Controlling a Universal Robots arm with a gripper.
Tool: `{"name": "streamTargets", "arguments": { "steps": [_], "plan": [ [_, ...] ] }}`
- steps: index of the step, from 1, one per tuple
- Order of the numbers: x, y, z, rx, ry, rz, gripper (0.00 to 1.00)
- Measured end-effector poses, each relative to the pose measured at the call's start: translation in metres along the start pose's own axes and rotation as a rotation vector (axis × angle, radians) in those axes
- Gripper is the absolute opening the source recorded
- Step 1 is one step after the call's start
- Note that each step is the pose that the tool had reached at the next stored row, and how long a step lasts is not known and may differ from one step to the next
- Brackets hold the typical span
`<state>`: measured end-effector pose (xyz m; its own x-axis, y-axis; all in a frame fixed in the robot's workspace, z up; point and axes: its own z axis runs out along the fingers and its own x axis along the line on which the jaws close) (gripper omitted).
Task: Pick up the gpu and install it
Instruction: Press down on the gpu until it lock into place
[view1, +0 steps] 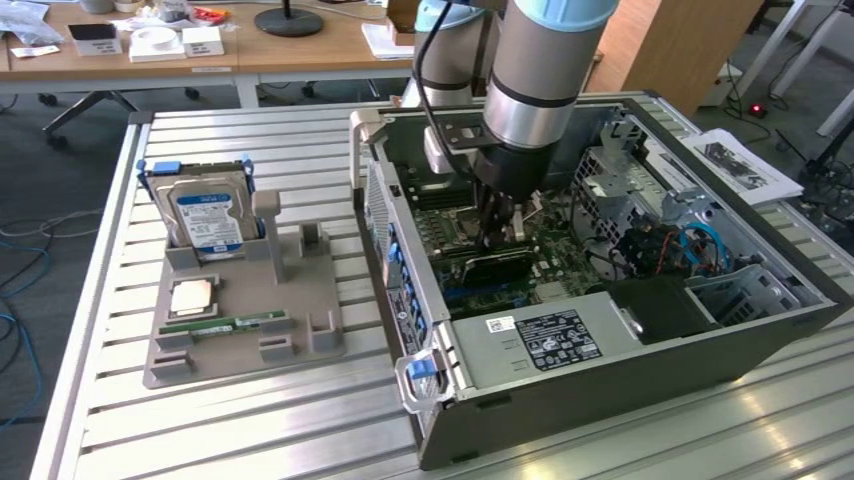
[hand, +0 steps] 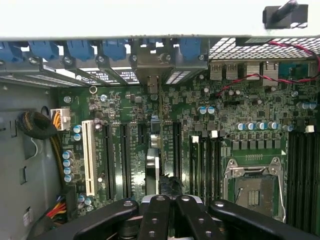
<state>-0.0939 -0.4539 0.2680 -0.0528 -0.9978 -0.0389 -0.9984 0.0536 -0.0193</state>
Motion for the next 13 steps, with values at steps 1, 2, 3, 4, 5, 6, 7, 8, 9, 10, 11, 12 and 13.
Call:
{"name": "streamTargets", "arguments": {
  "steps": [1, 2, 3, 4, 5, 6, 7, 8, 9, 10, 11, 12, 13],
  "plan": [
    [0.0001, 0.0000, 0.0012, 0.0001, 0.0000, 0.000, 0.11],
    [0.0001, 0.0000, 0.0014, 0.0000, 0.0001, 0.000, 0.11],
    [0.0001, 0.0000, 0.0013, -0.0001, 0.0002, 0.000, 0.11],
    [0.0001, 0.0001, 0.0013, -0.0001, 0.0002, 0.000, 0.11],
    [0.0001, 0.0000, 0.0014, -0.0001, 0.0001, 0.000, 0.11],
    [0.0001, 0.0000, 0.0014, -0.0001, 0.0002, 0.000, 0.11],
    [0.0001, 0.0000, 0.0022, 0.0000, 0.0003, 0.000, 0.11],
    [0.0002, 0.0000, 0.0027, -0.0001, 0.0008, 0.000, 0.11],
    [0.0002, 0.0000, 0.0028, -0.0003, 0.0007, 0.000, 0.11],
    [0.0002, 0.0001, 0.0029, -0.0003, 0.0005, 0.000, 0.11],
    [0.0002, 0.0001, 0.0031, -0.0002, 0.0002, 0.000, 0.11],
    [0.0001, 0.0000, 0.0032, 0.0000, 0.0000, 0.000, 0.11],
    [0.0002, 0.0000, 0.0032, -0.0001, 0.0000, 0.000, 0.11]
  ]
}}
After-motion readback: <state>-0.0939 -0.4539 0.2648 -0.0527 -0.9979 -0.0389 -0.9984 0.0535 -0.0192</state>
